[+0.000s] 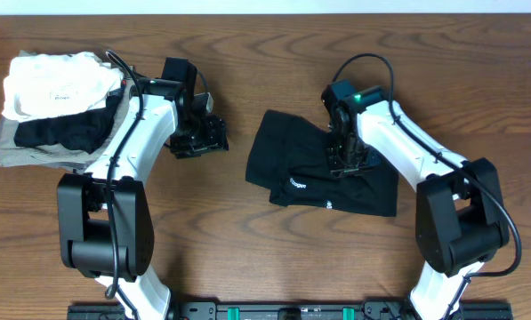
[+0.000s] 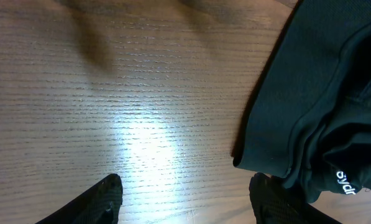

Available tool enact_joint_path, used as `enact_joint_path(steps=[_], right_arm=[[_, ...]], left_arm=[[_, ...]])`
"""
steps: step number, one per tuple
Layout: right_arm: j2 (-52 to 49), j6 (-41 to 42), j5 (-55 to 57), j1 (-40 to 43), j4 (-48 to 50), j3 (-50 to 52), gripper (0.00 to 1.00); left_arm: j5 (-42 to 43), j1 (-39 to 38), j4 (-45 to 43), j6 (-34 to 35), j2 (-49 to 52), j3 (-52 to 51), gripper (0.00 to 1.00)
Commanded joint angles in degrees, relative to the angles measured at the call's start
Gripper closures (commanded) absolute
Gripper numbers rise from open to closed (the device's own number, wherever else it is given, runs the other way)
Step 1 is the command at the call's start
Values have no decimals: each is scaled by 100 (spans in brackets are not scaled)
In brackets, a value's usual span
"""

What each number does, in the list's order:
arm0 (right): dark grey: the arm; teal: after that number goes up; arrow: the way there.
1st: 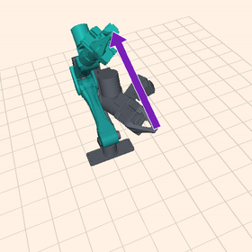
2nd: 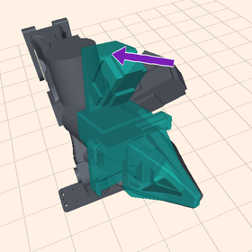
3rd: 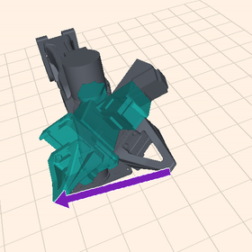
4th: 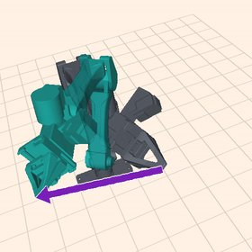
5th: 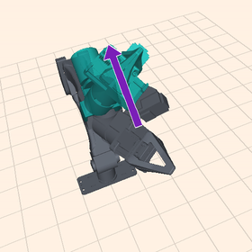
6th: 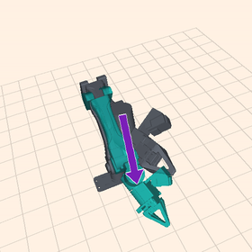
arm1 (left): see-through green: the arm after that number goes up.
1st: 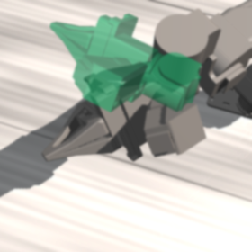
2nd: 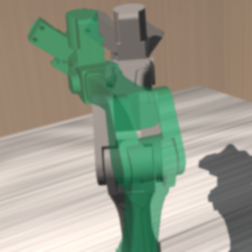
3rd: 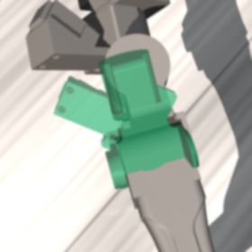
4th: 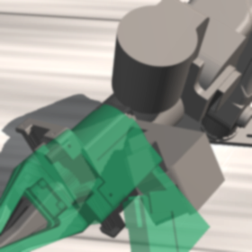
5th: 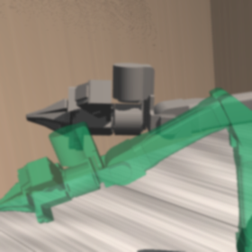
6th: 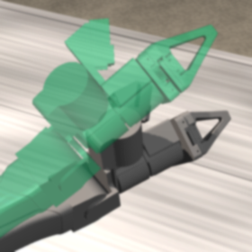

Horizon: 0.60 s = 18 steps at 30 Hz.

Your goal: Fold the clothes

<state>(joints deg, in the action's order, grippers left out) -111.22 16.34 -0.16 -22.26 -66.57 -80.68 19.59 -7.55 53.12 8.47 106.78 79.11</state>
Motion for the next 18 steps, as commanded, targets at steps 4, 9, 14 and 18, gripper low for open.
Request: enact_joint_path(steps=[4, 9, 14, 18], right_arm=[[186, 164, 33, 225, -627, -1073, 66], [186, 116, 39, 365, -1432, -1670, 64], [179, 52, 254, 431, -1703, -1471, 94], [179, 55, 273, 431, -1508, -957, 99]], left_arm=[[50, 2, 17, -118, -4, -31, 32], [50, 2, 15, -118, -4, -31, 32], [50, 2, 15, -118, -4, -31, 32], [50, 2, 17, -118, -4, -31, 32]])
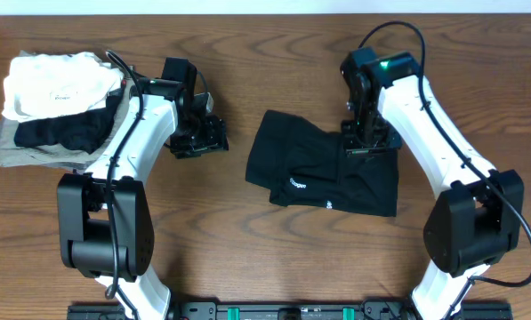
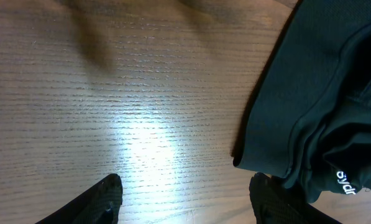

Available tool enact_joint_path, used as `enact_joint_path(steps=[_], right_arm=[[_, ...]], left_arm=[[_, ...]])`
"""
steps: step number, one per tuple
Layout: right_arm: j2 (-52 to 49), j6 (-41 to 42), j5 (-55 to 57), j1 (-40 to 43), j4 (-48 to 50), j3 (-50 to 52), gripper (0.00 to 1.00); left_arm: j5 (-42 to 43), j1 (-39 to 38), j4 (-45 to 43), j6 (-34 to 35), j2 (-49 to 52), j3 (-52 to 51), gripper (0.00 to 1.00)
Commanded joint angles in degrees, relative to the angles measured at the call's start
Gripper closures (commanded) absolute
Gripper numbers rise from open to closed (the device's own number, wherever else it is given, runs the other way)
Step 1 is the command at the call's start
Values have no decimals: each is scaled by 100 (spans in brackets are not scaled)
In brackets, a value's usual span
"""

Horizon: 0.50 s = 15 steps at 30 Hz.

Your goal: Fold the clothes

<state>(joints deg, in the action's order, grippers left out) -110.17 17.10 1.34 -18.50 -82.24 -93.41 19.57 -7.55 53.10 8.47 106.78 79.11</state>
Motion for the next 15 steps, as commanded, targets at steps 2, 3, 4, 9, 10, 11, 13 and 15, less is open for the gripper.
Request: enact_joint_path(steps=[2, 3, 4, 9, 10, 11, 13, 15], right_arm=[[74, -20, 81, 55, 289, 649, 99], [74, -22, -15, 55, 461, 822, 99], [74, -24, -195, 48, 671, 1012, 99], [72, -177, -1246, -57, 1499, 1773, 99], [72, -181, -1362, -83, 1587, 1860, 99], [74, -199, -1482, -122, 1659, 1934, 99], [72, -223, -1668, -199, 1735, 2006, 99], [74, -216, -1703, -258, 1759, 2009, 99]], left_arm=[[52, 2, 20, -118, -4, -31, 32], [52, 2, 20, -118, -4, -31, 32], [52, 2, 20, -118, -4, -31, 32], [55, 2, 20, -116, -4, -31, 32], [55, 2, 20, -118, -4, -31, 32], [55, 2, 20, -118, -4, -31, 32], [55, 2, 20, -116, -4, -31, 32], [55, 2, 20, -116, -4, -31, 32]])
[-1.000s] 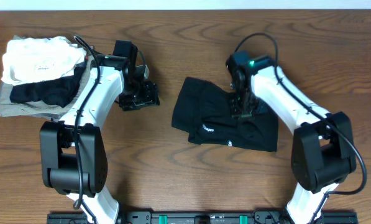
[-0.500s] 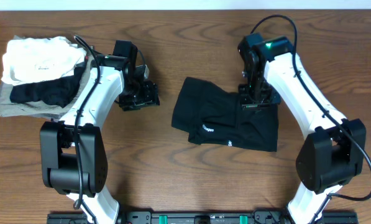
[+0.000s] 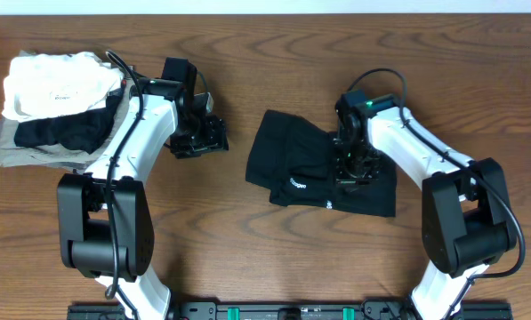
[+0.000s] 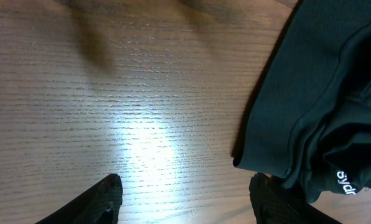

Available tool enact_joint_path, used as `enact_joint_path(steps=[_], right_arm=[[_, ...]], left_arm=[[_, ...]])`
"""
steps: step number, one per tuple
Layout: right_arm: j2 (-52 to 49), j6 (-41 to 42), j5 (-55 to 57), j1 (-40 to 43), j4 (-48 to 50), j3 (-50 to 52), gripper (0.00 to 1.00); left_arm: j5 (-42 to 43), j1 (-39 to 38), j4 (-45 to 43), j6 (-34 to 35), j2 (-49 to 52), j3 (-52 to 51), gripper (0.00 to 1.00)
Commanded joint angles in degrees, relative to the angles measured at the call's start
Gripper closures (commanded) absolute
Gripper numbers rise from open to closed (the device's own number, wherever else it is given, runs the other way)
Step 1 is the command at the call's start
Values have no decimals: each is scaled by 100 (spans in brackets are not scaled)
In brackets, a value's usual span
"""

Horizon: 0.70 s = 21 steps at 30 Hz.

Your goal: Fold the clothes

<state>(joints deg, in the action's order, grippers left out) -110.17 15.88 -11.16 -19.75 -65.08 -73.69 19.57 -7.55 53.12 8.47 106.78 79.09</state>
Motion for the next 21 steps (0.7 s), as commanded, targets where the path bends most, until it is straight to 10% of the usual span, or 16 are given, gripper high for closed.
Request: enact_joint_path(steps=[1, 21], right_arm=[[76, -94, -448, -149, 42, 31, 99], [243, -658, -332, 1346, 61, -1425, 99]], left_arm=[[55, 2, 17, -118, -4, -28, 32], [52, 2, 17, -118, -4, -28, 32]])
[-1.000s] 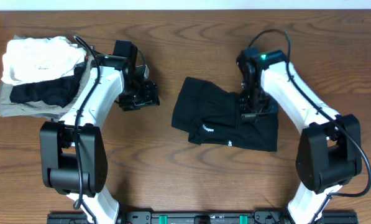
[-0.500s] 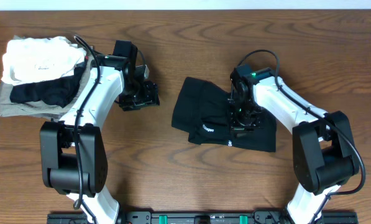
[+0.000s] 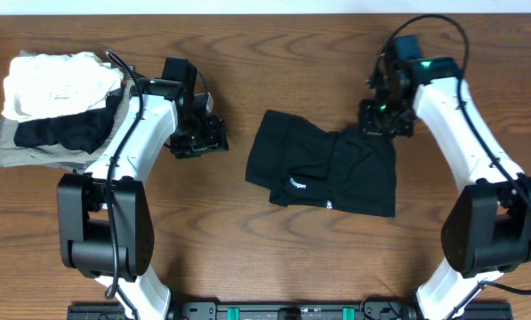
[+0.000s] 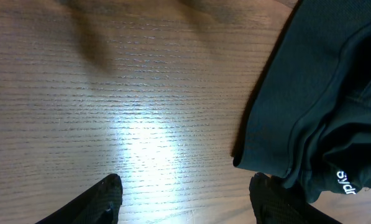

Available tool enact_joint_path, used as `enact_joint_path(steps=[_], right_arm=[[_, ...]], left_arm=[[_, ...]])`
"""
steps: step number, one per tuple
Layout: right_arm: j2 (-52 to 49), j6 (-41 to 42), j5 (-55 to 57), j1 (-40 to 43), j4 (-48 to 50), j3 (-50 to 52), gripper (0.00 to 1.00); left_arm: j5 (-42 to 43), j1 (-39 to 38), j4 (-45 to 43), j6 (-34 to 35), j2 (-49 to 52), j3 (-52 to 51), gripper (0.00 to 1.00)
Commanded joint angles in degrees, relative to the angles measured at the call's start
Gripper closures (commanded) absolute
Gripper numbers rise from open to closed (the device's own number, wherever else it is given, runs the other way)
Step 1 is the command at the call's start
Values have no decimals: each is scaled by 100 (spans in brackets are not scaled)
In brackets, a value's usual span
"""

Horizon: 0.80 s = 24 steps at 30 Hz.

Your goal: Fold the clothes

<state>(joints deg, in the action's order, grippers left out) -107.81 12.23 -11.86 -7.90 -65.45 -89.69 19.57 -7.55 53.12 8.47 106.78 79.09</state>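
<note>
A black garment (image 3: pixel 323 173) with small white print lies crumpled and partly folded at the table's centre. My right gripper (image 3: pixel 383 122) hovers at its far right corner; whether it grips the cloth is not visible from overhead. My left gripper (image 3: pixel 203 138) rests left of the garment, a short gap away. In the left wrist view that gripper (image 4: pixel 185 194) is open over bare wood, with the garment's edge (image 4: pixel 309 106) to its right and one fingertip (image 4: pixel 267 194) close under the cloth's hem.
A stack of folded clothes (image 3: pixel 56 107), white on black on grey, sits at the far left of the wooden table (image 3: pixel 203 231). The left arm's body (image 3: pixel 127 151) runs beside that stack.
My right gripper has moved from the middle of the black garment to its far right corner. The left arm and the garment's outline look unchanged.
My right gripper was first on the garment's upper middle, then up by its far right edge, then back on its middle, and now at the far right corner. The garment has kept nearly the same shape. My left gripper stayed open beside it.
</note>
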Motion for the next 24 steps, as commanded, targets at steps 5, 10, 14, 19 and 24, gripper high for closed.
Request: enact_joint_path(steps=[5, 10, 14, 19, 24], right_arm=[[-105, -566, -1097, 369, 686, 629, 99], [-192, -564, -1482, 348, 1320, 1062, 99], [-420, -544, -1521, 352, 1711, 1233, 99], [-927, -544, -1401, 374, 2352, 1233, 99], [-1012, -350, -1025, 472, 2911, 1156, 99]], left_arm=[[55, 2, 15, -118, -4, -28, 32], [52, 2, 17, -118, -4, -28, 32], [55, 2, 17, -118, -4, -28, 32], [52, 2, 17, -118, -4, -28, 32], [55, 2, 20, -118, -4, -42, 32]])
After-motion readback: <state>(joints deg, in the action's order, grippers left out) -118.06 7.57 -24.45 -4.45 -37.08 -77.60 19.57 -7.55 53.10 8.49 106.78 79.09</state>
